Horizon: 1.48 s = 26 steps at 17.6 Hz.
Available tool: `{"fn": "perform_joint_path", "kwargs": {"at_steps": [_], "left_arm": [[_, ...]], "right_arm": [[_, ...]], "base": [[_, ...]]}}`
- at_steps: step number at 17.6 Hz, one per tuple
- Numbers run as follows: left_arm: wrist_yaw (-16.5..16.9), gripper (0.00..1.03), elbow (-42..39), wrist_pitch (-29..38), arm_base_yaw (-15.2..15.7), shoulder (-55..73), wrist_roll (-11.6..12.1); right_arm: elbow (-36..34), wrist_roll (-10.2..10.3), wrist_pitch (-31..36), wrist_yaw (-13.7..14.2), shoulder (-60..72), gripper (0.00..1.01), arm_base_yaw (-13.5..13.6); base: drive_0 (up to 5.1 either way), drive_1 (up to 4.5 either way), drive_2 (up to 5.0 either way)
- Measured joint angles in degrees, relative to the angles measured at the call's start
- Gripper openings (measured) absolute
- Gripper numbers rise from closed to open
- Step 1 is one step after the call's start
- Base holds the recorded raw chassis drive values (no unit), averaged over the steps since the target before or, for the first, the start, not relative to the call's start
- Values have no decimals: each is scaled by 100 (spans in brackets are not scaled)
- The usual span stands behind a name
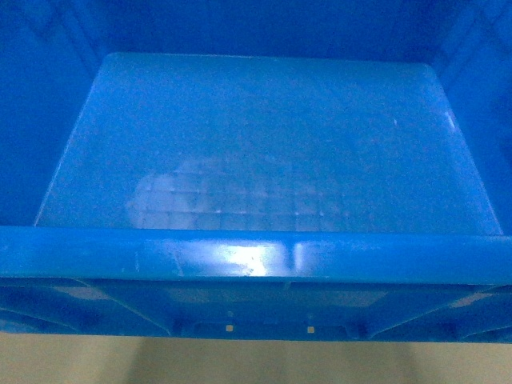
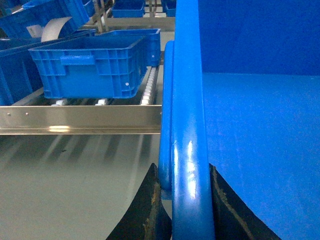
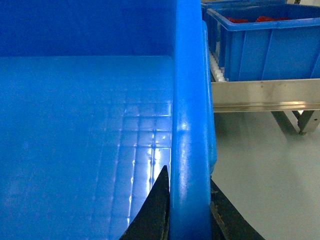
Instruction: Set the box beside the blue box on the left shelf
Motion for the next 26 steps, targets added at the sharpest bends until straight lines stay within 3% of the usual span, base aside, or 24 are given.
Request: {"fn": "perform_joint_path", "kwargs": {"at_steps": [6,26], "left_arm": [[0,17,0,42,0,0,0],[2,17,0,57,0,-11,2]], "right_arm": [[0,-2,33,0,-2,9,0],[0,-4,48,0,-4,9,-2]], "base": [[0,0,0],[12,423,-399]]}}
